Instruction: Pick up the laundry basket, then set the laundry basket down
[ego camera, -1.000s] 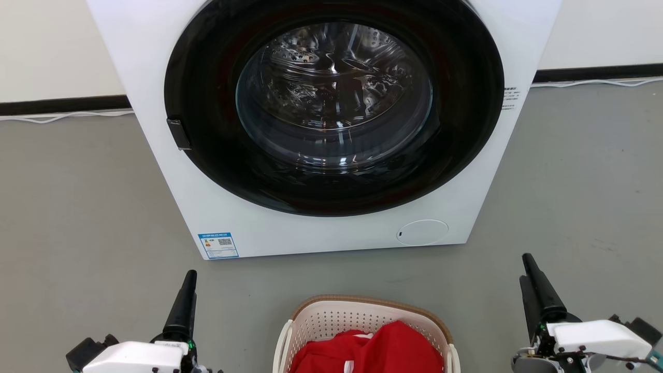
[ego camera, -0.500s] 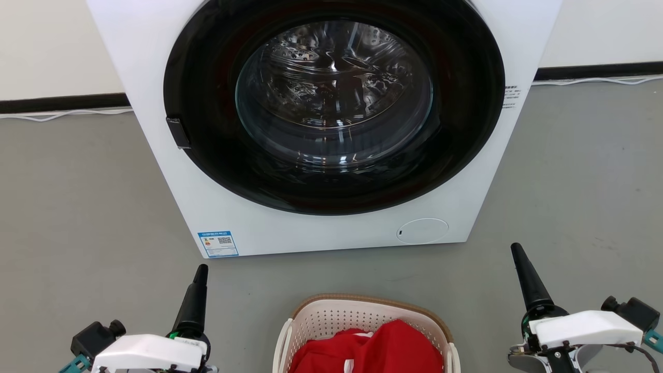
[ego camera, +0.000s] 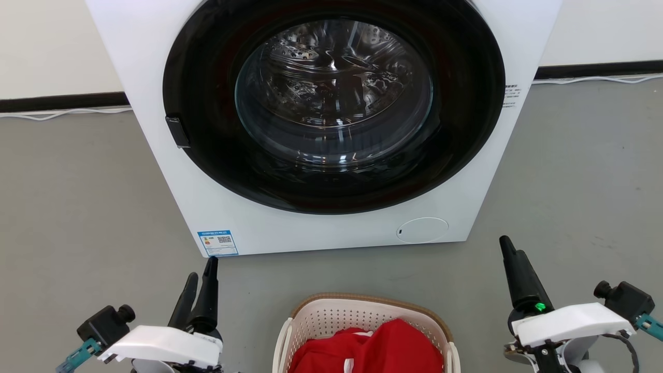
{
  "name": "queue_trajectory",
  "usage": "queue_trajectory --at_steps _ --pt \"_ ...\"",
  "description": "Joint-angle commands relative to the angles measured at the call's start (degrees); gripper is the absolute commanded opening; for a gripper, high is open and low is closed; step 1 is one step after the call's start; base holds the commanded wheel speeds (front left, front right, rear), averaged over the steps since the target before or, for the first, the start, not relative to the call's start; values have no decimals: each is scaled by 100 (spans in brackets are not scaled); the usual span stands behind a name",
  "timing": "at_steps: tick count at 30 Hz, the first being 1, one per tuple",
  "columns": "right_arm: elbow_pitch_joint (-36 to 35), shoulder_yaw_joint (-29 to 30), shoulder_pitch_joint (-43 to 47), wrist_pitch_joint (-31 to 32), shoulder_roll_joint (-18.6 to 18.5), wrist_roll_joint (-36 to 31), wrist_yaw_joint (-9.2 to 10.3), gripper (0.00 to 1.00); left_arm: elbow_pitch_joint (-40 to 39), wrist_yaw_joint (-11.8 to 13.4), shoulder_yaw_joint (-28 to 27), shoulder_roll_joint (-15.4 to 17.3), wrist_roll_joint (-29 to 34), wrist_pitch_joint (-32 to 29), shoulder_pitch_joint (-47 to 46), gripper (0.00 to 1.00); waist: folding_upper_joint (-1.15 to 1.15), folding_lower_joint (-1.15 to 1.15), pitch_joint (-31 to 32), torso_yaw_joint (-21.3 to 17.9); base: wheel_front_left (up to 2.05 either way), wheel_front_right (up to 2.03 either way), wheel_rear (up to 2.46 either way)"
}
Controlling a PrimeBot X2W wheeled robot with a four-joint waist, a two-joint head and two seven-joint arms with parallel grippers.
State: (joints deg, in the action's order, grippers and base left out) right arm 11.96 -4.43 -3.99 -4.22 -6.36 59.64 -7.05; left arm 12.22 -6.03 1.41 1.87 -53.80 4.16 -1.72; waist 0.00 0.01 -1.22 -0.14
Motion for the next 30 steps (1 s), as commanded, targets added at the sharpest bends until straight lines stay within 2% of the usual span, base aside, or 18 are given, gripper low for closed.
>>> queue_trajectory --at_steps 1,30 --pt "-169 -110 -291 -92 -77 -163 -23 100 -204 32 -58 48 164 84 -294 100 0 -1 -2 1 0 0 0" --pt "-139 -382 -495 -613 -130 -2046 -34 100 -426 127 188 76 1951 613 -423 100 0 -1 -42 -24 0 0 0"
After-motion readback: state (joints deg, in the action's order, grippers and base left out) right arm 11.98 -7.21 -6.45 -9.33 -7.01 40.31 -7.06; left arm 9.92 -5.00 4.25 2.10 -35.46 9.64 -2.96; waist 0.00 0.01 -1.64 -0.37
